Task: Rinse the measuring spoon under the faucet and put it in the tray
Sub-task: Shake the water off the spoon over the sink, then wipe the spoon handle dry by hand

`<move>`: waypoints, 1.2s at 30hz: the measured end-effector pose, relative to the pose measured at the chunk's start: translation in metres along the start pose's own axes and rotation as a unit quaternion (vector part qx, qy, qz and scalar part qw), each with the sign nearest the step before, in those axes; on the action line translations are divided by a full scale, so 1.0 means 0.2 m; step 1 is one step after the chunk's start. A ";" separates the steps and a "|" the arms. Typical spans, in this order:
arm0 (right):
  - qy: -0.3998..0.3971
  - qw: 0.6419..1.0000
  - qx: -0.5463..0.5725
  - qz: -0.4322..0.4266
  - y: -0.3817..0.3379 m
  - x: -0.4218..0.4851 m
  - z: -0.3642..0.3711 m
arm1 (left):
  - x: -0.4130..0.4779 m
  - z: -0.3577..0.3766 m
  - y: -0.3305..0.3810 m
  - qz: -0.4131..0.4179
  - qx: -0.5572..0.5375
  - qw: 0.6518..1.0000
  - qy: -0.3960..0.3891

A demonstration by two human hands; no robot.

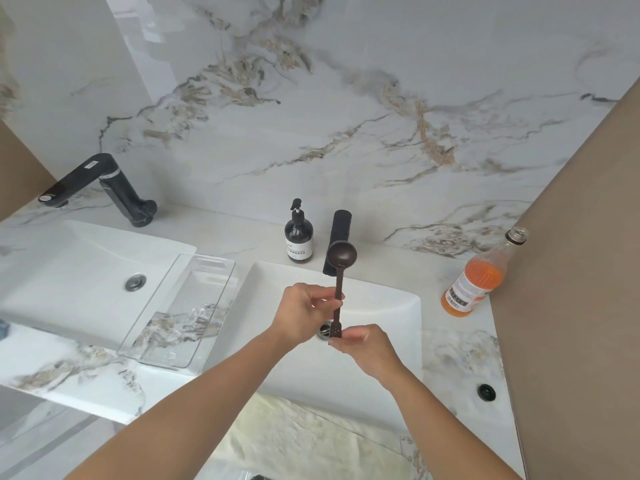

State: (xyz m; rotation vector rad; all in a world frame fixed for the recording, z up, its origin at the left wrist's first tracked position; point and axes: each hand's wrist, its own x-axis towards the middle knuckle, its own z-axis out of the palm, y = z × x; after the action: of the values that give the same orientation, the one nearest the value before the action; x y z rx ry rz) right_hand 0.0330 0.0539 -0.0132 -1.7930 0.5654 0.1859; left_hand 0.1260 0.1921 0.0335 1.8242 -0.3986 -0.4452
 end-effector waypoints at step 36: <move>0.132 0.989 0.064 -0.034 -0.62 0.10 0.47 | 0.26 -0.69 0.09 0.079 -0.062 0.985 -0.137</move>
State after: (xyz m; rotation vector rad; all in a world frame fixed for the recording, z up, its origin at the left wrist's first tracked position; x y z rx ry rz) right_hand 0.1233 0.1619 0.0581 -1.7185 0.6871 -0.1344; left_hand 0.2379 0.2755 0.0824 1.6013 -0.6858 -0.5990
